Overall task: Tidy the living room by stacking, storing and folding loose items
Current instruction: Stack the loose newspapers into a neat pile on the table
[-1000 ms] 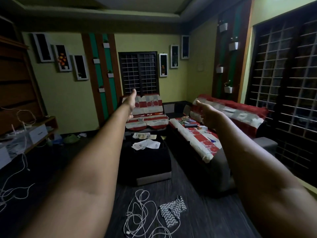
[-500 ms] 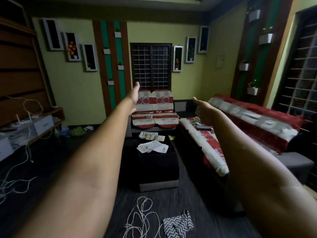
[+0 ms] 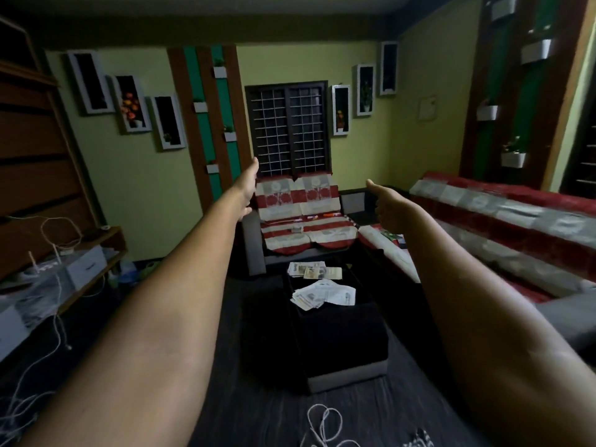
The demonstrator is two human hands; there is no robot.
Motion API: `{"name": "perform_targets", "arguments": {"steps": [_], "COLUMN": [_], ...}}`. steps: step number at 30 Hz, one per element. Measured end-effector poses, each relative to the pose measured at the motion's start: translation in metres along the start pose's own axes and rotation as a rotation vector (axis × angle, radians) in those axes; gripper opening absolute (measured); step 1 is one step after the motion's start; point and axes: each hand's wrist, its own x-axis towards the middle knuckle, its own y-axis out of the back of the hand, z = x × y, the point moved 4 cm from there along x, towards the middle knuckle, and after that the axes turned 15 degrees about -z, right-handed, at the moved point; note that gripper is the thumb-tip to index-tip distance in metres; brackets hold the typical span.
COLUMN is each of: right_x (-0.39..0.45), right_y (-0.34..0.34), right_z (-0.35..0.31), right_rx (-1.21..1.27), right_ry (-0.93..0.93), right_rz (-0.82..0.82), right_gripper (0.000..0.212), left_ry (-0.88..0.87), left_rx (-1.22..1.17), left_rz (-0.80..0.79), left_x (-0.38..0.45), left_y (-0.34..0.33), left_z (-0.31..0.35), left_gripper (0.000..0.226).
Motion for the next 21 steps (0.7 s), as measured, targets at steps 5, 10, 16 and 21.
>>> {"name": "perform_targets", "arguments": {"steps": [5, 10, 16, 21], "right_x": [0.074, 0.148, 0.258, 0.352], "right_y": [-0.056, -0.092, -0.121, -0.139], "right_z": [-0.018, -0.022, -0.037, -0.073], "right_rx": [0.021, 0.034, -0.021, 0.026], "right_ry": [-0.009, -0.036, -0.024, 0.017], "right_rz": [-0.004, -0.013, 0.018, 0.059], "right_gripper": [0.056, 0.049, 0.071, 0.064], "left_ry": [-0.016, -0.022, -0.028, -0.082], "left_rx": [-0.010, -0.047, -0.081, -0.099], "left_rz": [-0.023, -0.057, -0.060, -0.036], "left_x": [0.061, 0.125, 0.226, 0.325], "left_y": [0.073, 0.122, 0.188, 0.243], "left_z": [-0.010, -0.041, -0.067, -0.057], "left_gripper": [0.072, 0.074, 0.076, 0.061]}}
